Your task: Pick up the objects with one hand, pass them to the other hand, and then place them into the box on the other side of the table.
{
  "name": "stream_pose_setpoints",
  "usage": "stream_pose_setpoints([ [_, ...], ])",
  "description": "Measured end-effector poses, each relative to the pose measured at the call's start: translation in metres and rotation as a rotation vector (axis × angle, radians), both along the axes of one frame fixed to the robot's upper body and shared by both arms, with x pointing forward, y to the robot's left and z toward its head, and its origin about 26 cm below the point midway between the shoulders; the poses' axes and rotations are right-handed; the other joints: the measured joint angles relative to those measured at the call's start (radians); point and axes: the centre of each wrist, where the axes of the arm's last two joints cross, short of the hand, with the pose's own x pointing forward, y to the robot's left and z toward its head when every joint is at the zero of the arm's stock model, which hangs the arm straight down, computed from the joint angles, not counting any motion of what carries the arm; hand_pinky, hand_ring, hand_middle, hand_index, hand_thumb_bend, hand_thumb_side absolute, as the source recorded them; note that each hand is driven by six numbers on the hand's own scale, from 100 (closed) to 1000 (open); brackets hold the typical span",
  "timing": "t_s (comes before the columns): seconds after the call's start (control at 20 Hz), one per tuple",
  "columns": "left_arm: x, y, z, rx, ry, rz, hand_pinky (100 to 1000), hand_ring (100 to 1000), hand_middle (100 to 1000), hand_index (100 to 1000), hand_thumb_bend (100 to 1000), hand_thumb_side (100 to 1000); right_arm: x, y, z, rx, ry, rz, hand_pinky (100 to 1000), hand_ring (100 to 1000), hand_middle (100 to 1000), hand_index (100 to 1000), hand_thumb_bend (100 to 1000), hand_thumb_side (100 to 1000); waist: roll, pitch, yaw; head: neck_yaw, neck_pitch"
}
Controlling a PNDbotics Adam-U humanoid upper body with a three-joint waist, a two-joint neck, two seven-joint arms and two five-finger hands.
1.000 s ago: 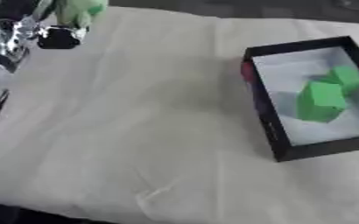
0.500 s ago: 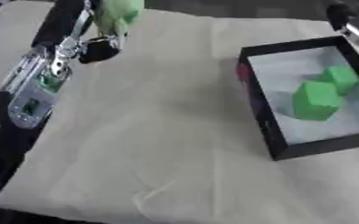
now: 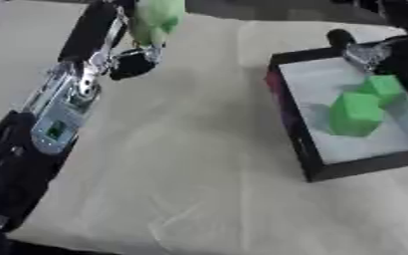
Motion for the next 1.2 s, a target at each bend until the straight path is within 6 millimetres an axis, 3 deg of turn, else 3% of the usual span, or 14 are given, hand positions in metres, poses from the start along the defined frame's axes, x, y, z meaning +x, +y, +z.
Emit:
stream_pose_setpoints([
  [0.2, -0.001, -0.012, -0.003, -0.002, 0.001, -0.037, 750, 717, 616, 497, 100, 302, 0.004, 0.008, -0.003, -0.031, -0.01, 0.016, 1000, 1000, 1000, 1000, 100, 242, -0.001, 0.0, 0.005, -0.008, 0.0],
  [0.25, -0.001, -0.014, -0.004, -0.003, 0.003, -0.044, 750, 717, 617, 497, 100, 302, 0.005, 0.008, -0.004, -0.039, -0.011, 0.016, 1000, 1000, 1000, 1000, 100, 275, -0.001, 0.0, 0.006, -0.01, 0.0],
  [1.2, -0.004, -0.061, -0.005, 0.014, -0.032, -0.186, 754, 717, 616, 497, 100, 307, 0.025, 0.026, -0.018, -0.151, -0.049, 0.038, 1000, 1000, 1000, 1000, 100, 221, -0.009, 0.0, 0.031, -0.048, -0.001],
])
